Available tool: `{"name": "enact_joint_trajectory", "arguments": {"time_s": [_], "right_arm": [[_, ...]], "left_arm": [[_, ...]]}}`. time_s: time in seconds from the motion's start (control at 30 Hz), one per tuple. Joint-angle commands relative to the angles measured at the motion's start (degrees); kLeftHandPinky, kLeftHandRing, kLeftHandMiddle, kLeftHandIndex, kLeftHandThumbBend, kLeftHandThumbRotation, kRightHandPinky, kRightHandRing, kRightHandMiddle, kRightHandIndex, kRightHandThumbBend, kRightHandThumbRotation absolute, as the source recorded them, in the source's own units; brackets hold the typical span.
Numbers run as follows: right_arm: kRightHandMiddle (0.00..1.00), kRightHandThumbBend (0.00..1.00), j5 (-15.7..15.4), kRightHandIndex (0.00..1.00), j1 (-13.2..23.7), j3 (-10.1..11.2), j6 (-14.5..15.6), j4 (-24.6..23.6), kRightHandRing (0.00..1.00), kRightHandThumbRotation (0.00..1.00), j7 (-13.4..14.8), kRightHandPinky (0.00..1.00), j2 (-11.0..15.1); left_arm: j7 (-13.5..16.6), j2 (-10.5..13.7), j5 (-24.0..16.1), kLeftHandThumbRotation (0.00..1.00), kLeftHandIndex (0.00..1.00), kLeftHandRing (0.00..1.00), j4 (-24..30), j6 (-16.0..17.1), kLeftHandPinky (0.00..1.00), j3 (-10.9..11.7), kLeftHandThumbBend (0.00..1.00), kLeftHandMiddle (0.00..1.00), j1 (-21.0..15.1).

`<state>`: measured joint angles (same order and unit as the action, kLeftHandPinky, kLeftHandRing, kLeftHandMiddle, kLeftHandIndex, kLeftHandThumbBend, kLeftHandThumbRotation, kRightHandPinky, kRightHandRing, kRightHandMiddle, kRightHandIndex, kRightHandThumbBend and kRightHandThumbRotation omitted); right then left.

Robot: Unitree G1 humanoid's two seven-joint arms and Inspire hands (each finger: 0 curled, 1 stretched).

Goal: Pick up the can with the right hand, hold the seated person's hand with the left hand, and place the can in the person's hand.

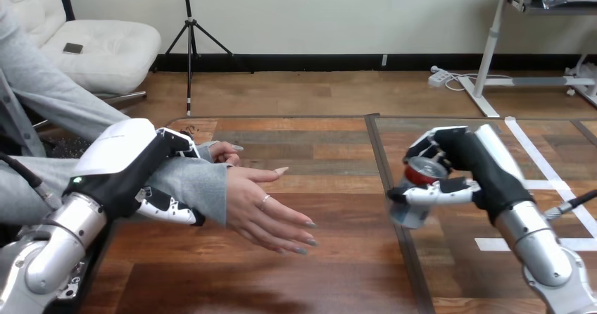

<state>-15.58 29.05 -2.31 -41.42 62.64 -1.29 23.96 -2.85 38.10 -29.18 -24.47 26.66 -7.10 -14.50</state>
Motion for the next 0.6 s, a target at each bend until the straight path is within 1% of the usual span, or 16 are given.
{"name": "enact_joint_trajectory", "arguments": {"time_s": [0.0,0.2,0.33,0.43,0.5,0.57], "right_arm": [[0.42,0.78,0.4,0.43,7.9,0.0,-2.0,-3.6,0.35,0.0,1.9,0.33,-1.2],[0.42,0.78,0.9,0.43,8.3,0.0,-1.1,-4.0,0.38,0.0,0.9,0.35,-2.5],[0.42,0.78,1.4,0.43,8.6,0.1,-2.0,-3.7,0.37,0.0,0.4,0.36,-3.5],[0.41,0.78,1.2,0.43,8.9,0.0,-2.6,-3.4,0.35,0.0,0.7,0.34,-4.1],[0.38,0.79,0.9,0.43,9.0,-0.1,-2.7,-3.4,0.3,0.0,1.1,0.28,-4.3],[0.37,0.79,0.1,0.43,9.2,-0.5,-2.6,-3.6,0.27,0.0,2.0,0.24,-4.6]], "left_arm": [[1.9,-3.3,1.8,0.0,0.44,0.28,2.7,0.8,0.25,0.4,0.78,0.35,-3.3],[1.8,-4.5,2.4,0.0,0.44,0.27,2.3,0.8,0.23,0.4,0.77,0.34,-3.3],[2.2,-5.0,1.8,0.0,0.44,0.29,2.2,0.4,0.24,0.2,0.76,0.36,-3.2],[2.3,-5.3,1.5,0.0,0.44,0.3,2.0,0.3,0.26,0.1,0.75,0.37,-3.3],[2.3,-5.5,1.5,0.0,0.45,0.32,1.9,0.3,0.27,0.0,0.74,0.39,-3.3],[2.1,-5.7,1.5,0.0,0.45,0.32,1.6,0.1,0.28,0.0,0.74,0.39,-3.4]]}}
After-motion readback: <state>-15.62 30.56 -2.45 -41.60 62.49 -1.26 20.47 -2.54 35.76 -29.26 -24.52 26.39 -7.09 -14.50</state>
